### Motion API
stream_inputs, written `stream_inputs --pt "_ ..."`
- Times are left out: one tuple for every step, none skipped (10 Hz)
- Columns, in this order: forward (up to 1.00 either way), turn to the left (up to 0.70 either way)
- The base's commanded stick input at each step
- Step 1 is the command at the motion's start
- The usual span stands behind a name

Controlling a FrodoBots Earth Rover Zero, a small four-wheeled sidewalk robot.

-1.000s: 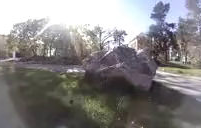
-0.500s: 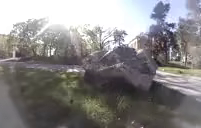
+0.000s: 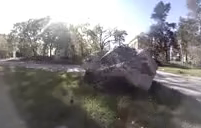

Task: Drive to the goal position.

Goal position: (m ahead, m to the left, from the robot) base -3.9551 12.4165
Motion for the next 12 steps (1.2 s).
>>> stream_inputs --pt "0.00 0.61" --pt "0.00 0.70" --pt "0.00 0.70" --pt "0.00 0.70" --pt "0.00 0.70" --pt "0.00 0.70" --pt "0.00 0.70" --pt "0.00 0.70" --pt "0.00 0.70" --pt "0.00 0.70" --pt "0.00 0.70" --pt "0.00 0.70"
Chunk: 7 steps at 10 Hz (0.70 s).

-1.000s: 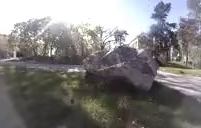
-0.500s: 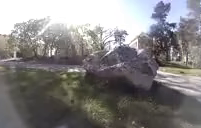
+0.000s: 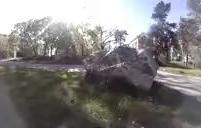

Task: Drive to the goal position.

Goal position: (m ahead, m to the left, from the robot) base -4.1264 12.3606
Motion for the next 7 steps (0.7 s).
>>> stream_inputs --pt "0.00 0.70" --pt "0.00 0.55" --pt "0.00 0.50" --pt "0.00 0.50" --pt "0.00 0.50" --pt "0.00 0.50" --pt "0.00 0.50"
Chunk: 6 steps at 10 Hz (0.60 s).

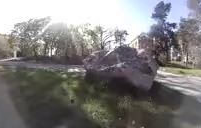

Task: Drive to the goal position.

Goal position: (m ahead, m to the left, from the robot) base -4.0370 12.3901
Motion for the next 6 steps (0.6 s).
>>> stream_inputs --pt "0.43 0.43" --pt "0.44 0.44" --pt "0.44 0.44" --pt "0.44 0.44" --pt "0.44 0.44" --pt "0.44 0.44"
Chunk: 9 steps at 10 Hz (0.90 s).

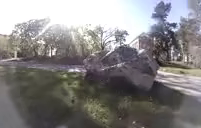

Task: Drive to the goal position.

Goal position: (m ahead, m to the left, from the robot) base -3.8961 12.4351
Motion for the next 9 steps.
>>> stream_inputs --pt "0.44 0.44" --pt "0.44 0.44" --pt "0.44 0.44" --pt "0.44 0.44" --pt "0.44 0.44" --pt "0.44 0.44" --pt "0.44 0.44" --pt "0.44 0.44" --pt "0.44 0.44"
